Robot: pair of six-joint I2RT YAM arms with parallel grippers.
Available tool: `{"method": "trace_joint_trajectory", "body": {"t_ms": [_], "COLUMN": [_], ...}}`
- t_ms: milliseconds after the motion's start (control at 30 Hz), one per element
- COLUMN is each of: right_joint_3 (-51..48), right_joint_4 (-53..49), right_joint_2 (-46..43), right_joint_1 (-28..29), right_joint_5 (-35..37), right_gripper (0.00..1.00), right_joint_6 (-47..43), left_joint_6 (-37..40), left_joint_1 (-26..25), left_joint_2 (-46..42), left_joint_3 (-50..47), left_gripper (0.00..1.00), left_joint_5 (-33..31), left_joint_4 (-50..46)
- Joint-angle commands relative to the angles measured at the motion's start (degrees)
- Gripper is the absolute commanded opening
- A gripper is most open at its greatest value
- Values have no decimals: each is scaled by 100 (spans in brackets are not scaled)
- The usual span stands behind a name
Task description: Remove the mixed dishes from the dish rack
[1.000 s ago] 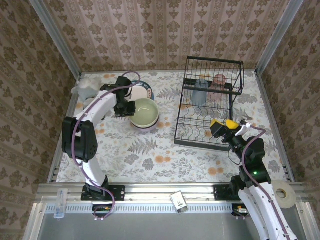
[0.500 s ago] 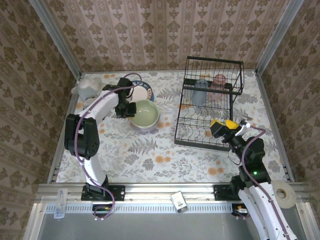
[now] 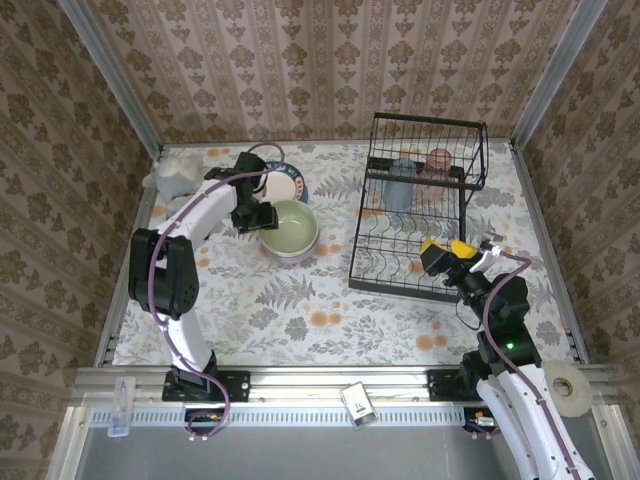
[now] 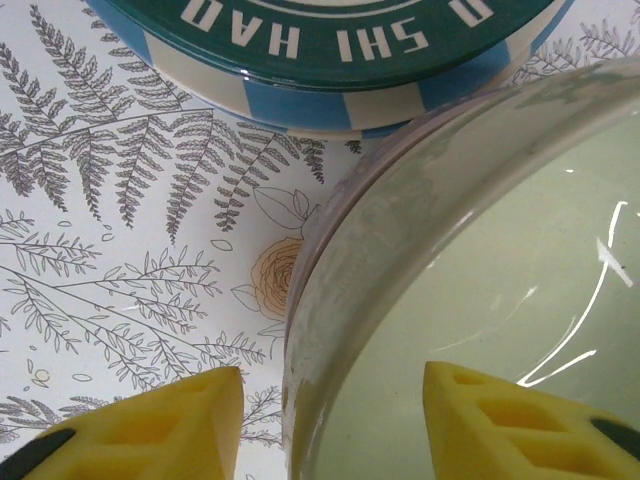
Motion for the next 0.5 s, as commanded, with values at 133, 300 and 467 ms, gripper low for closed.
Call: {"method": "trace_joint_trajectory", "body": {"t_ms": [133,300,467], "right_joint_3": [24,234,645], "right_joint_4": [176,-3,-837], "right_joint_2": [135,189,294], "right_joint_1": [49,53,46], "right_joint_5": [230,148,634], "right_gripper": [100,100,100], "right_joint_6": [-268,-492,-556], "left_joint_6": [230,381,346], "left_joint_1": [-39,-236,-847], "left_joint_2": [-844,-1600,-2170], "left_joint_3": [457,382,241], "left_gripper": [85,100,100], "left_joint_5": [-140,-73,294], "left_joint_4": [-197,81,494]}}
